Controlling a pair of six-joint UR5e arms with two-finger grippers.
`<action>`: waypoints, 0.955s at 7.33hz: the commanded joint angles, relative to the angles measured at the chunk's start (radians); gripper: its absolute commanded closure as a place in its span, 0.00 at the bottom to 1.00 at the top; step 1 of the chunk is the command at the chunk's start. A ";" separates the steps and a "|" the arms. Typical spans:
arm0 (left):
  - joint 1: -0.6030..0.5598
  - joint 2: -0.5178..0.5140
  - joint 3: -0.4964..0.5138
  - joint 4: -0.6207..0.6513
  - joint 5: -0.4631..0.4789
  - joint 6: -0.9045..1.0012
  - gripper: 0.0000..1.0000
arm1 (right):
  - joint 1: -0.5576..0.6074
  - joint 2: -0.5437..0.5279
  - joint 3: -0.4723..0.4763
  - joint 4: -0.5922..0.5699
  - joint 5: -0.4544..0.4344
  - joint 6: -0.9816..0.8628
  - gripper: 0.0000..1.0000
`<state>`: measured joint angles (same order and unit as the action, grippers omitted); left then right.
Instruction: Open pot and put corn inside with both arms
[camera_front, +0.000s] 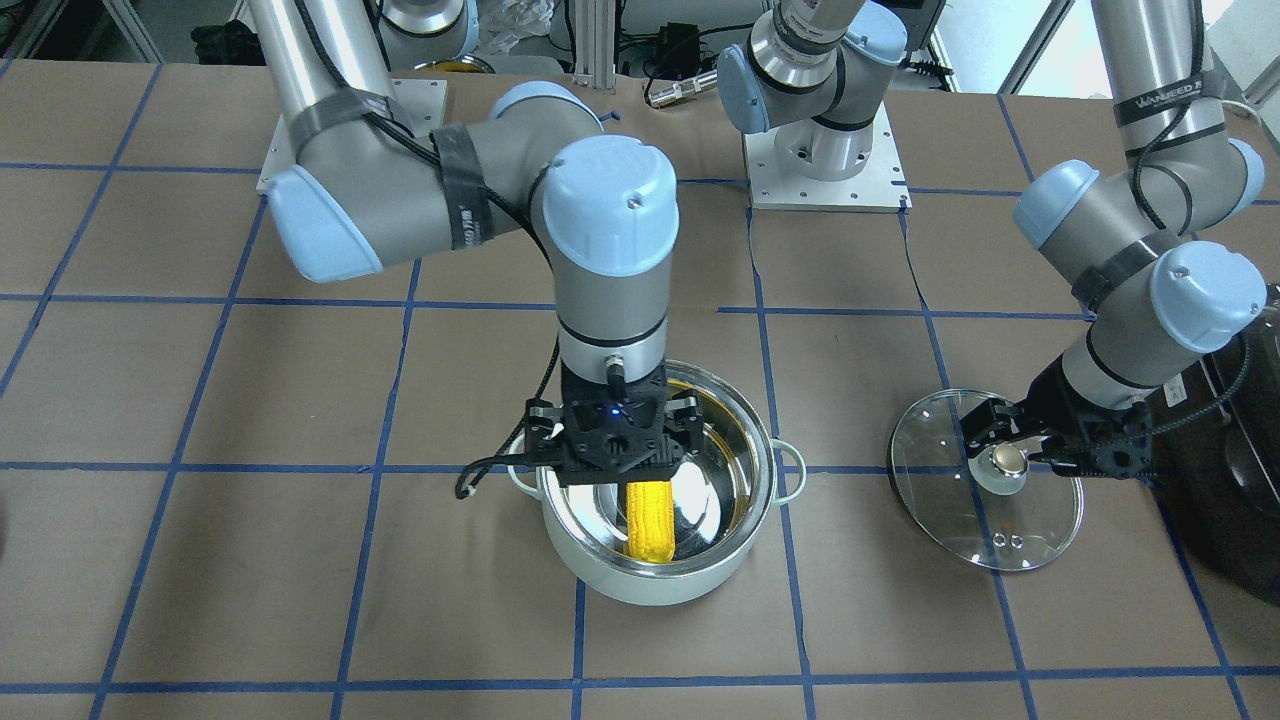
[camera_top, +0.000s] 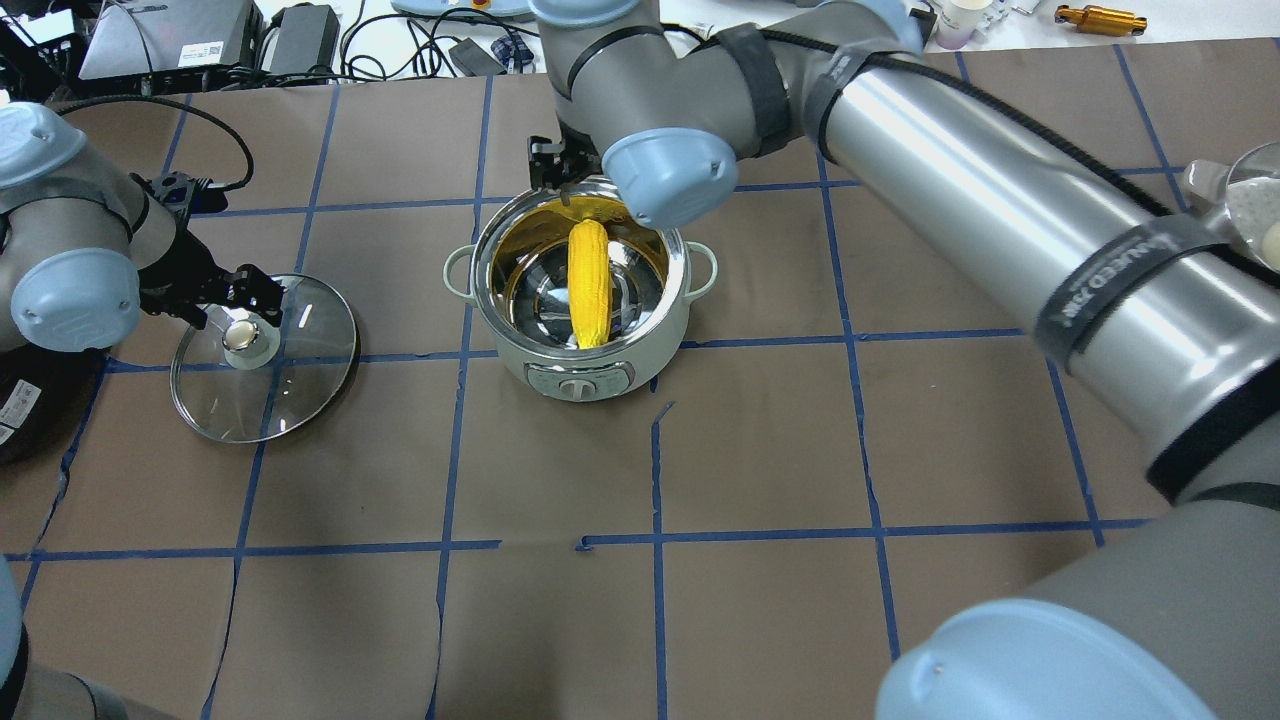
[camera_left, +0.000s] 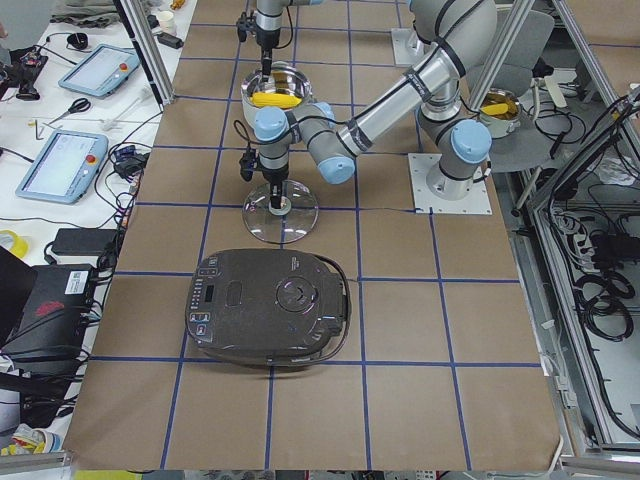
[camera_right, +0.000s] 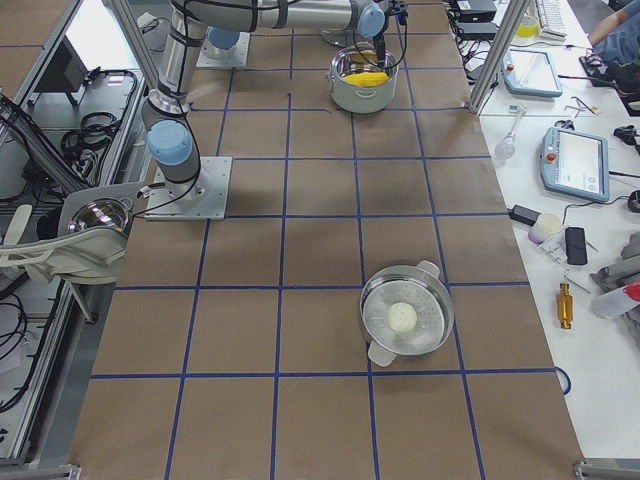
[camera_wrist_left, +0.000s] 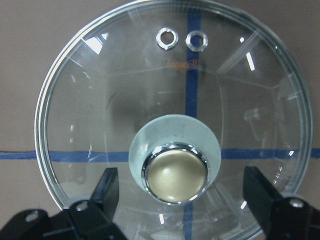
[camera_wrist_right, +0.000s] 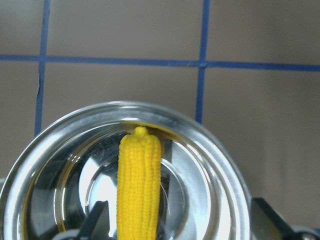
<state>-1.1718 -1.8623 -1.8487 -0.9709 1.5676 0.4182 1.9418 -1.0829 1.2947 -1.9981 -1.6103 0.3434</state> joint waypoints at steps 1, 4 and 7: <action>-0.110 0.096 0.110 -0.212 0.003 -0.092 0.00 | -0.201 -0.139 0.014 0.176 0.004 -0.088 0.00; -0.346 0.181 0.322 -0.470 0.002 -0.409 0.00 | -0.331 -0.314 0.078 0.421 -0.006 -0.127 0.00; -0.447 0.264 0.328 -0.489 -0.006 -0.501 0.00 | -0.409 -0.397 0.181 0.423 -0.008 -0.389 0.00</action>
<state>-1.5907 -1.6380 -1.5263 -1.4501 1.5660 -0.0592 1.5695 -1.4536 1.4411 -1.5809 -1.6177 0.0621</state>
